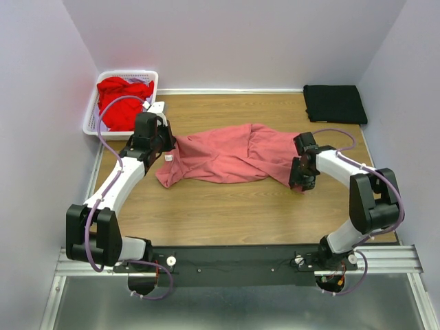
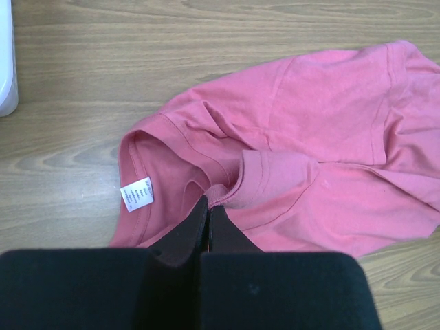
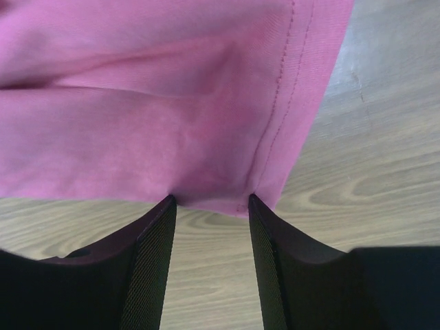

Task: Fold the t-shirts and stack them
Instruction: Flatten the tshirt out

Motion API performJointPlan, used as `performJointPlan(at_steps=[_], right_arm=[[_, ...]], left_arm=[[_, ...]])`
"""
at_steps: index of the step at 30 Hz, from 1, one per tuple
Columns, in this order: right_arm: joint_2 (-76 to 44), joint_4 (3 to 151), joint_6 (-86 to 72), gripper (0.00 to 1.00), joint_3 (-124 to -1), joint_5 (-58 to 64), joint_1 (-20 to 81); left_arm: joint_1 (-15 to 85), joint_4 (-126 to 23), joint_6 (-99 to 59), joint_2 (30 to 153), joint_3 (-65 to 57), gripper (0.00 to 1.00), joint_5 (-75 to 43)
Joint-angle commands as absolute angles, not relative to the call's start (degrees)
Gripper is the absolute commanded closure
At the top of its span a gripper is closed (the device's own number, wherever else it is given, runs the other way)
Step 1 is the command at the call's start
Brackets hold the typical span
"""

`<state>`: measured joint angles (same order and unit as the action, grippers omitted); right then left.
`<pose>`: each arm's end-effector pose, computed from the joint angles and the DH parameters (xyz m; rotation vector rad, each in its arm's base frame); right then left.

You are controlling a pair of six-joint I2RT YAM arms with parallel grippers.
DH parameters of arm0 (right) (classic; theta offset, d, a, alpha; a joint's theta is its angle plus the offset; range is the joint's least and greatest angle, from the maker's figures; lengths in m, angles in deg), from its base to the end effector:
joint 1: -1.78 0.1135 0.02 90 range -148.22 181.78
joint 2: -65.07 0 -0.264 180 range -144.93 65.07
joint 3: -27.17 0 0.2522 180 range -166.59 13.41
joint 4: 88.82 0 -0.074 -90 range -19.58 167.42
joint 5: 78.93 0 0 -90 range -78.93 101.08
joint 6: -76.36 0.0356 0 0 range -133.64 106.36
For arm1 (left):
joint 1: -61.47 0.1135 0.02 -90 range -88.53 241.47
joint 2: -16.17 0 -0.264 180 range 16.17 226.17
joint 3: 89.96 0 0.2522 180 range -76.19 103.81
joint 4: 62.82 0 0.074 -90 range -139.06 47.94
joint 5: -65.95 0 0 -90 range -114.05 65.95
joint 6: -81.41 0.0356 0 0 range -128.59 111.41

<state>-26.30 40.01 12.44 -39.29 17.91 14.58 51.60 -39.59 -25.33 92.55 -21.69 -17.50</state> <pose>0.2753 0.0582 0.1651 0.3530 2.8511 -0.0452 0.2958 -0.0556 0.2776 -0.0595 2.1385 -0.3955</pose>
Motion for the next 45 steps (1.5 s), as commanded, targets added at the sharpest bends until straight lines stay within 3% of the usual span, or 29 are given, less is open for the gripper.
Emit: performJointPlan(at_steps=[1, 7, 11, 14, 15, 22, 30, 34, 37, 40, 45], right_arm=[[-27.91, 42.26, 14.83, 0.48, -36.25, 20.3, 14.7], [-29.32, 43.67, 14.57, 0.61, -34.14, 20.57, 14.79], [-29.67, 43.93, 14.13, 0.77, -34.22, 19.95, 14.79], [-28.27, 43.67, 13.34, 0.97, -35.36, 19.95, 14.79], [-27.74, 43.41, 13.16, 0.99, -35.8, 19.43, 14.79], [-23.35, 37.52, 9.04, 0.99, -51.6, 23.36, 14.61], [-22.47, 32.16, 2.18, 1.0, -83.39, 32.16, 13.73], [-17.21, 32.07, -0.8, 1.0, -89.66, 32.26, 13.73], [-13.16, 32.24, -3.26, 0.99, -91.17, 30.86, 13.65], [-5.01, 32.33, -7.65, 1.0, -91.35, 29.28, 13.65], [4.5, 32.16, -11.7, 1.0, -90.91, 26.56, 13.73]], left_arm=[[51.45, -40.45, -25.03, 90.97, -22.41, 1.0, -16.4], [51.45, -40.1, -25.03, 90.88, -22.76, 1.0, -16.75], [51.45, -39.57, -25.21, 90.97, -22.23, 1.0, -17.45], [51.45, -38.78, -25.29, 91.32, -21.27, 1.0, -17.98], [51.45, -38.52, -25.29, 91.4, -20.83, 1.0, -18.24], [51.54, -33.08, -23.63, 93.77, -8.37, 1.0, -22.63], [51.54, -25.86, -19.85, 99.4, 23.44, 1.0, -31.69], [51.54, -24.27, -16.43, 97.83, 36.11, 1.0, -36.25], [51.54, -27.86, -13.44, 91.25, 36.67, 1.0, -36.88], [51.54, -35.77, -10.62, 82.37, 29.65, 1.0, -36.97], [51.54, -35.35, -4.04, 72.97, 29.53, 1.0, -37.23]])
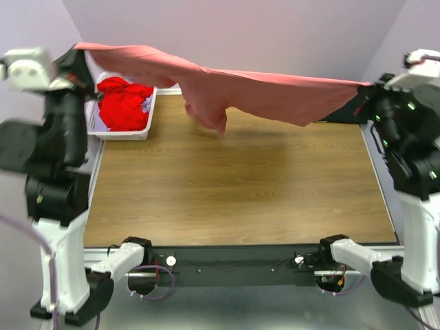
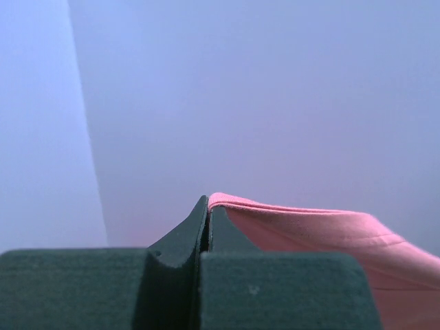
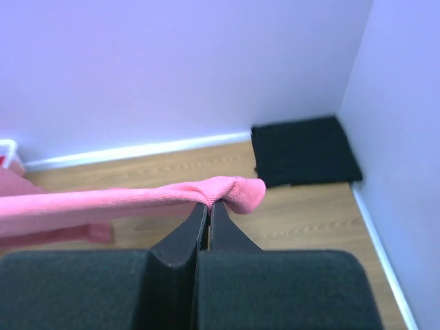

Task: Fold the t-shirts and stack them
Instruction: Flatten the tshirt out

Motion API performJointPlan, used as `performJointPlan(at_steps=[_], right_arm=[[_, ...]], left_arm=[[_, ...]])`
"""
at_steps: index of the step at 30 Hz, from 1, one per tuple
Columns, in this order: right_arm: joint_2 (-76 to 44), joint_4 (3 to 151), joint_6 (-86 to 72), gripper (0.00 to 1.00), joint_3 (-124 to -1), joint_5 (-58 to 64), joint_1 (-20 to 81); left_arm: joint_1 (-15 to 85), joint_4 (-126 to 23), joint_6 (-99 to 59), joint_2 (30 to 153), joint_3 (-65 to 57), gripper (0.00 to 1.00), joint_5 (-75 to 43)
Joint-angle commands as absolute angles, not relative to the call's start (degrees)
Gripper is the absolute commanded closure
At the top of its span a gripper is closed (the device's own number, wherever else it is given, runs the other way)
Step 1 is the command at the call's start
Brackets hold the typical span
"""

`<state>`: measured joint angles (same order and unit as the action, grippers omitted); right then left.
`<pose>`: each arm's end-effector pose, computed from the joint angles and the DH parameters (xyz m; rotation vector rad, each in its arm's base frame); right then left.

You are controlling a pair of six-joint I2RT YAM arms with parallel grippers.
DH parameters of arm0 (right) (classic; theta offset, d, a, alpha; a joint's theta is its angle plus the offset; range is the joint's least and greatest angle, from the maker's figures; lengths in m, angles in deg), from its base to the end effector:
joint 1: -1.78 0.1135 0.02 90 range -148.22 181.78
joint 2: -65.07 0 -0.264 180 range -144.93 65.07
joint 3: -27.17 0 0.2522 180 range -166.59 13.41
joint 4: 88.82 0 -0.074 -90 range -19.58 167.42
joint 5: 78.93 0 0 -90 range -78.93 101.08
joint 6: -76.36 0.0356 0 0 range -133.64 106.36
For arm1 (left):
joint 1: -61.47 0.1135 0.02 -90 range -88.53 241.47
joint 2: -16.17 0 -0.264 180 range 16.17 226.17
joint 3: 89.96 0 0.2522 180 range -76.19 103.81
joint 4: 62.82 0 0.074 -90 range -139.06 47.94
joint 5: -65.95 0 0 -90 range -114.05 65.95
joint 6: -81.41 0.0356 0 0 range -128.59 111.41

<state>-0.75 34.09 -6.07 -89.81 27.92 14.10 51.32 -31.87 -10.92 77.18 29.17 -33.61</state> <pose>0.1756 0.0278 0.5396 0.1522 1.6629 0.0162 0.1214 -0.0157 0.6084 -0.0748 1.1017 -0.1038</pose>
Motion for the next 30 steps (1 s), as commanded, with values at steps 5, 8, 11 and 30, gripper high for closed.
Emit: performJointPlan(at_steps=[5, 8, 11, 30], right_arm=[[9.44, 30.05, -15.14, 1.0, -94.51, 22.86, 13.73], [9.0, 28.03, -15.14, 1.0, -98.9, 22.76, 13.73], [7.95, 27.41, -14.96, 1.0, -99.53, 22.76, 13.65], [-22.01, 46.47, -17.42, 1.0, -71.77, 33.84, 13.39]], left_arm=[[49.79, -35.0, -0.43, 68.91, 32.77, 1.0, -41.35], [48.38, -34.21, 0.11, 69.69, 36.03, 1.0, -41.28], [47.68, -34.03, 0.11, 71.97, 37.27, 1.0, -40.14], [46.44, -41.67, -2.44, 111.16, 20.49, 1.0, -30.65]])
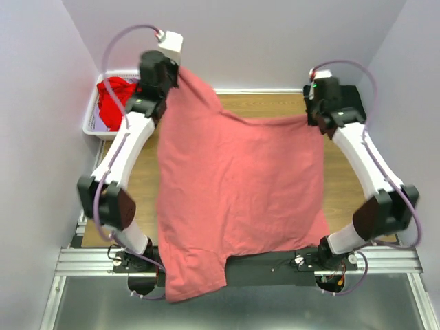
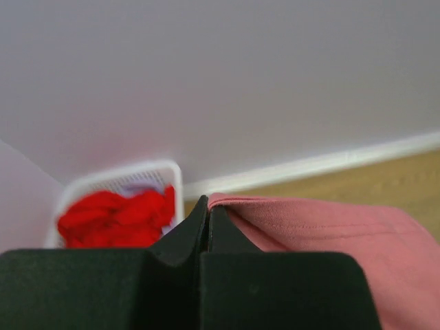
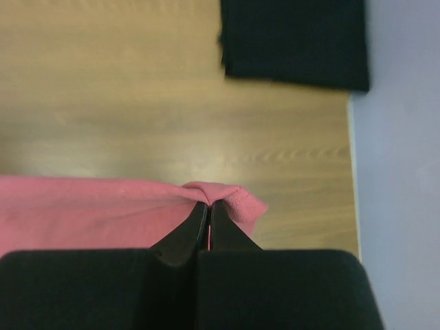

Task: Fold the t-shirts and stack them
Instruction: Flatten the tshirt out, then fold the tshirt

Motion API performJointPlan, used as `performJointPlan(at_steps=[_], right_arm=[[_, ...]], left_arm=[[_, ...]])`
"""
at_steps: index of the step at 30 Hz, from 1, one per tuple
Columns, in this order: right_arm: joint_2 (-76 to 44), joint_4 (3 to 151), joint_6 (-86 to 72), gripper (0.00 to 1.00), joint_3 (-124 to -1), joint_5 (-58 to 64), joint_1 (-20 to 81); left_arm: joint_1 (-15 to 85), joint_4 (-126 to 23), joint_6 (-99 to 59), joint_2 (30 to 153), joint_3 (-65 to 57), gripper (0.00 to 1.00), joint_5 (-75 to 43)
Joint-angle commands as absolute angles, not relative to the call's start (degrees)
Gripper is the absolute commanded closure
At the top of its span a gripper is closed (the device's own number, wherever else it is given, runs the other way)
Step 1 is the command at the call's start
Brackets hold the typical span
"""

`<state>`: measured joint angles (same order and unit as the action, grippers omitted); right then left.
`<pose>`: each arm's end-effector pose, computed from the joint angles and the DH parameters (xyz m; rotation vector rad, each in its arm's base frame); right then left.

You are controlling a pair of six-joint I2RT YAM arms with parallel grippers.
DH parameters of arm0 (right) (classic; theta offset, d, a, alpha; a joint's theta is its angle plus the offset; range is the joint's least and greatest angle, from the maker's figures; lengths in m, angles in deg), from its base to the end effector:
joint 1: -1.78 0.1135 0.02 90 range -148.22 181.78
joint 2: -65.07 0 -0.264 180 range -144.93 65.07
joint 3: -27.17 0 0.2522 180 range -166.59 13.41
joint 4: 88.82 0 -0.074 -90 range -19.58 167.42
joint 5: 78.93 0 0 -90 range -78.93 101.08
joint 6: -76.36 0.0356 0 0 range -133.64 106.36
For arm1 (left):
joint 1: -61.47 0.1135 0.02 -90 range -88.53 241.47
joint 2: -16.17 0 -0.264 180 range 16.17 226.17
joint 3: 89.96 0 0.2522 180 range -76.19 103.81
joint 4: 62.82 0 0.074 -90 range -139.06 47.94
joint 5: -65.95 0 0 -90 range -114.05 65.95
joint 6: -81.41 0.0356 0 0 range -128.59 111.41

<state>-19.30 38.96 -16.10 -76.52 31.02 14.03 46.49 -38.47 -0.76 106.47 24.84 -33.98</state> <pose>0.3176 0.0565 0.4013 -0.0698 2.1173 -0.2716 0.3493 -0.0871 0.4824 0.1756 1.5585 0.0378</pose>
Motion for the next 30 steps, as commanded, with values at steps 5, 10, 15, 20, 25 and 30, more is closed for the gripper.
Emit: performJointPlan(at_steps=[5, 10, 15, 20, 25, 30], right_arm=[[-33.87, 56.58, -17.51, 1.0, -65.43, 29.98, 11.1], [-42.23, 61.67, -17.42, 0.99, -65.69, 27.08, 9.43], [-46.89, 63.0, -18.04, 0.99, -67.36, 26.72, 8.02], [-46.99, 63.18, -18.3, 0.99, -67.8, 26.28, 6.79], [-44.62, 63.09, -17.16, 1.0, -65.08, 28.47, 6.7], [-40.32, 63.01, -14.88, 1.0, -61.04, 30.94, 6.7]], left_arm=[[46.53, -44.22, -4.46, 121.36, 16.71, 1.0, -26.16], [46.62, -44.84, -4.99, 131.56, 17.41, 1.0, -24.93], [46.53, -44.84, -5.34, 135.96, 18.46, 1.0, -24.57], [46.62, -44.75, -6.66, 134.3, 16.54, 1.0, -24.57], [46.62, -41.07, -8.33, 129.12, 12.58, 1.0, -27.73], [46.53, -35.27, -10.61, 124.99, 9.94, 1.0, -30.11]])
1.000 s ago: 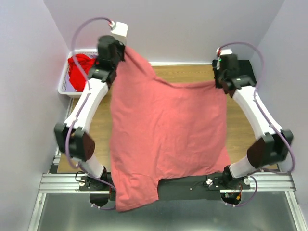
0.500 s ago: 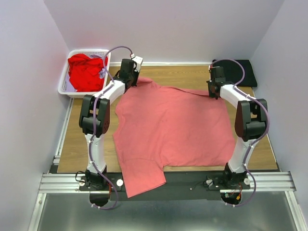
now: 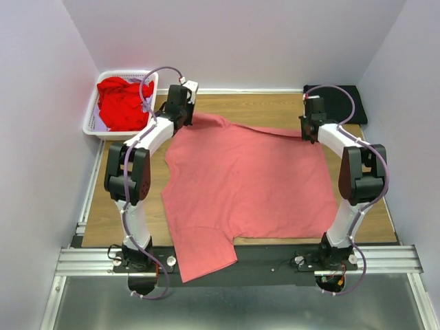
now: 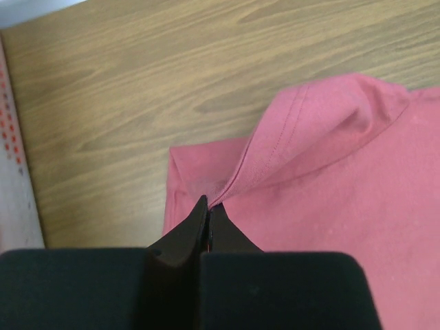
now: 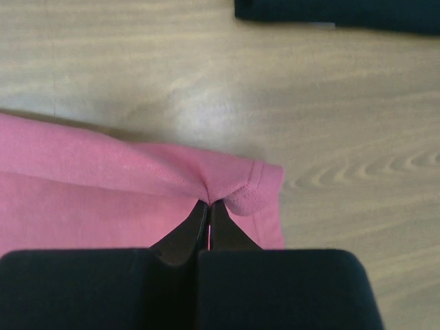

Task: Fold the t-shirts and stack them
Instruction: Fold the tshirt

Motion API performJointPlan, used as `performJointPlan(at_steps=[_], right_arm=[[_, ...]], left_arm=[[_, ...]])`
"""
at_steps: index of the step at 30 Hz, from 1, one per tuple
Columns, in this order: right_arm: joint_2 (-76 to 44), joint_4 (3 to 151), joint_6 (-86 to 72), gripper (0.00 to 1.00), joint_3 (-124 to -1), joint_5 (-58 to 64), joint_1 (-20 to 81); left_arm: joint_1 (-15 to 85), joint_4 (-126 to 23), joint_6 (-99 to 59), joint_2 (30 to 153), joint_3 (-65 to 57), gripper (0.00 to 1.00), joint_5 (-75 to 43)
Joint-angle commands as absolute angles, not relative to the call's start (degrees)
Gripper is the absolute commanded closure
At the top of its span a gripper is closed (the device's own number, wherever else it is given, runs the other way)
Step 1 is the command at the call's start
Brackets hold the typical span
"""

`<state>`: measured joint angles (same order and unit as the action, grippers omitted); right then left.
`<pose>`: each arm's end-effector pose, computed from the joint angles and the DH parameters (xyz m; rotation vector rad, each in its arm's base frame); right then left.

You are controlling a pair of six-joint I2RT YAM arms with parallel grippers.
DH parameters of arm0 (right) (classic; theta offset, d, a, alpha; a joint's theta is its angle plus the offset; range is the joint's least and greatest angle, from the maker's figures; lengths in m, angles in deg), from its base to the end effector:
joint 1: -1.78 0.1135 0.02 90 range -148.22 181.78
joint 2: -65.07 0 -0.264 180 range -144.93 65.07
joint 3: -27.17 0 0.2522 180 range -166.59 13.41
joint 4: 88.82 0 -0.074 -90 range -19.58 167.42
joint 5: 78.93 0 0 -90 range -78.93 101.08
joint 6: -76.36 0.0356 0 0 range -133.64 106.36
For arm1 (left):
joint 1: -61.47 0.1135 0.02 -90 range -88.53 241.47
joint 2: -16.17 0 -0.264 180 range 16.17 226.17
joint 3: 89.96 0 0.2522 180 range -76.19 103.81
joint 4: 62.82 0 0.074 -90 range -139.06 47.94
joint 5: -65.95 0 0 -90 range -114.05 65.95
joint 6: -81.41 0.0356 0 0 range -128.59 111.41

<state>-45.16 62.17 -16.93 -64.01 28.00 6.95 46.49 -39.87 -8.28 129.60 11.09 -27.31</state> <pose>0.4211 0.0277 0.1985 -0.0403 2.3888 -0.3399 0.4455 -0.1171 0.2383 0.2591 2.1721 -0.0826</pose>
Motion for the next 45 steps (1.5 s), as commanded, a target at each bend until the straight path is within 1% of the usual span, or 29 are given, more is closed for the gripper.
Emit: performJointPlan(at_steps=[1, 5, 9, 13, 17, 24, 30, 36, 45], right_arm=[[-39.35, 62.74, -14.53, 1.0, -60.16, 31.2, 6.79], [-34.17, 62.04, -11.64, 1.0, -55.76, 34.27, 6.79], [-29.95, 60.2, -10.31, 1.0, -52.07, 34.89, 6.7], [-27.83, 57.91, -9.16, 0.99, -49.62, 36.21, 6.7], [-25.63, 56.24, -7.41, 0.99, -47.94, 36.04, 6.79], [-25.28, 53.07, -5.38, 0.99, -46.88, 36.91, 6.7], [-26.42, 52.46, -3.19, 1.0, -45.13, 35.86, 6.79], [-30.63, 52.11, -0.64, 0.99, -44.59, 33.58, 6.79], [-35.12, 51.49, 0.15, 0.99, -46.88, 35.42, 6.79]], left_arm=[[46.62, -34.74, -11.31, 124.2, 9.42, 1.0, -29.94], [46.53, -34.03, -12.99, 119.19, 5.11, 1.0, -29.05], [46.53, -30.61, -14.13, 115.15, 2.04, 1.0, -30.11], [46.53, -28.5, -15.8, 111.28, -1.39, 1.0, -30.38], [46.53, -27.79, -16.85, 106.71, -5.78, 1.0, -27.84], [46.62, -25.33, -17.65, 100.82, -10.27, 1.0, -28.53], [46.53, -24.63, -19.4, 98.44, -14.05, 1.0, -27.57], [46.44, -27.61, -20.81, 97.99, -22.48, 1.0, -26.24], [45.74, -27.97, -22.39, 96.95, -23.9, 1.0, -24.31]])
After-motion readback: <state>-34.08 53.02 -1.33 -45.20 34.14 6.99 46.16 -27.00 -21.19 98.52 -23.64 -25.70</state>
